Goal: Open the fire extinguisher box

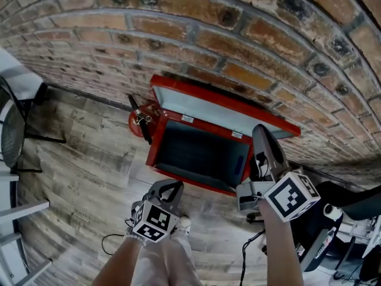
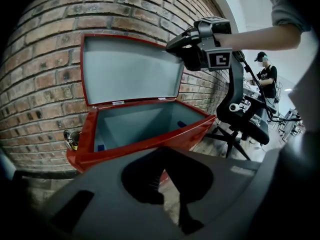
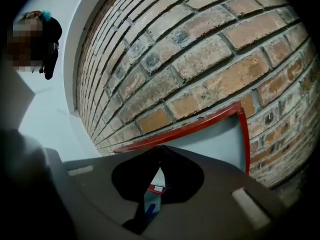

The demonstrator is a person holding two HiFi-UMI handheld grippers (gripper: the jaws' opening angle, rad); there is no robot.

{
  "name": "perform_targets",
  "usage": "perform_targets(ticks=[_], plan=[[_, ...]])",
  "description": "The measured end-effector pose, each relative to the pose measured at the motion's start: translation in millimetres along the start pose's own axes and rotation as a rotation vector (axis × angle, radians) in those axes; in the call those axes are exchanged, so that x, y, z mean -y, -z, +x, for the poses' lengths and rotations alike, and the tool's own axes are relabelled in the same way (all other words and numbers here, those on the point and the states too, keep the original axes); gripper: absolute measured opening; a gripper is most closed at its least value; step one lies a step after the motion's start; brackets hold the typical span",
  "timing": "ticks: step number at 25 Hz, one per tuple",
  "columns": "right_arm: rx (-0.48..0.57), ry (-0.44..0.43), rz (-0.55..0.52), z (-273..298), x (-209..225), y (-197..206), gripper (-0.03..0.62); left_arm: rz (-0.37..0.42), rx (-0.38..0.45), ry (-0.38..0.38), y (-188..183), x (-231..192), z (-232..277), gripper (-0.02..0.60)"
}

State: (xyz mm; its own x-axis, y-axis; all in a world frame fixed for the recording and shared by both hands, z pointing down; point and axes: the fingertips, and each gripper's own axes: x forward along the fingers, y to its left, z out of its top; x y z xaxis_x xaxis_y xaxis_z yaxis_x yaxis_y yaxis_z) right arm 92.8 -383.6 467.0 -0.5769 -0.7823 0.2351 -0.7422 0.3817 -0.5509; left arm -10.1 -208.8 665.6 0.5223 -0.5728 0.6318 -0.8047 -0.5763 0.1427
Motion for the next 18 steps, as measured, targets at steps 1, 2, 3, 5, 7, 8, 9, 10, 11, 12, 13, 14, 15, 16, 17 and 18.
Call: perform_targets(ticks=[1,2,3,5,7,8,9,10,11,12,13,14,15,16,17,18], plan=[[0.004,0.004,-0.004,2,2,-4,-0.006,0.0,-0.001,0.0,0,0,0,-0.002],[0.007,0.003,-0.01,5,4,-7,-0.005,0.0,-0.001,0.0,0,1,0,-0.002],[0.006,0.002,-0.013,8,5,-10,-0.006,-0.001,0.0,0.0,0,1,0,-0.002],[-0.005,0.003,-0.017,11,6,-9,-0.006,-0.004,0.002,-0.002,0,0,-1,-0.002],[-0.035,-0.009,-0.05,13,3,-2,-0.005,-0.003,0.003,-0.002,0,0,-1,-0.002],[-0.06,-0.02,-0.079,13,1,4,-0.005,-0.003,0.003,-0.001,0,1,-1,-0.002],[-0.089,-0.033,-0.11,13,-2,12,-0.004,-0.004,0.003,0.0,0,1,-1,-0.002],[-0.123,-0.048,-0.141,12,-5,22,0.0,-0.005,0.003,0.0,0,1,-1,-0.002],[-0.16,-0.066,-0.169,11,-7,32,0.005,-0.005,0.003,0.001,0,2,-2,-0.002],[-0.198,-0.086,-0.194,10,-10,44,0.015,-0.004,0.003,0.002,0,2,-2,-0.002],[-0.236,-0.108,-0.218,9,-13,56,0.028,-0.003,0.003,0.003,1,2,-2,-0.002],[-0.276,-0.132,-0.242,8,-15,68,0.046,-0.002,0.005,0.004,0,1,-2,-0.002],[-0.316,-0.156,-0.267,7,-18,81,0.068,-0.001,0.007,0.004,0,1,-2,-0.002],[-0.358,-0.182,-0.293,5,-20,94,0.084,-0.001,0.009,0.005,0,1,-3,-0.002],[-0.402,-0.209,-0.32,3,-23,107,0.095,-0.001,0.011,0.005,0,1,-3,-0.002],[-0.447,-0.239,-0.347,0,-25,121,0.106,-0.001,0.012,0.005,1,1,-4,-0.002]])
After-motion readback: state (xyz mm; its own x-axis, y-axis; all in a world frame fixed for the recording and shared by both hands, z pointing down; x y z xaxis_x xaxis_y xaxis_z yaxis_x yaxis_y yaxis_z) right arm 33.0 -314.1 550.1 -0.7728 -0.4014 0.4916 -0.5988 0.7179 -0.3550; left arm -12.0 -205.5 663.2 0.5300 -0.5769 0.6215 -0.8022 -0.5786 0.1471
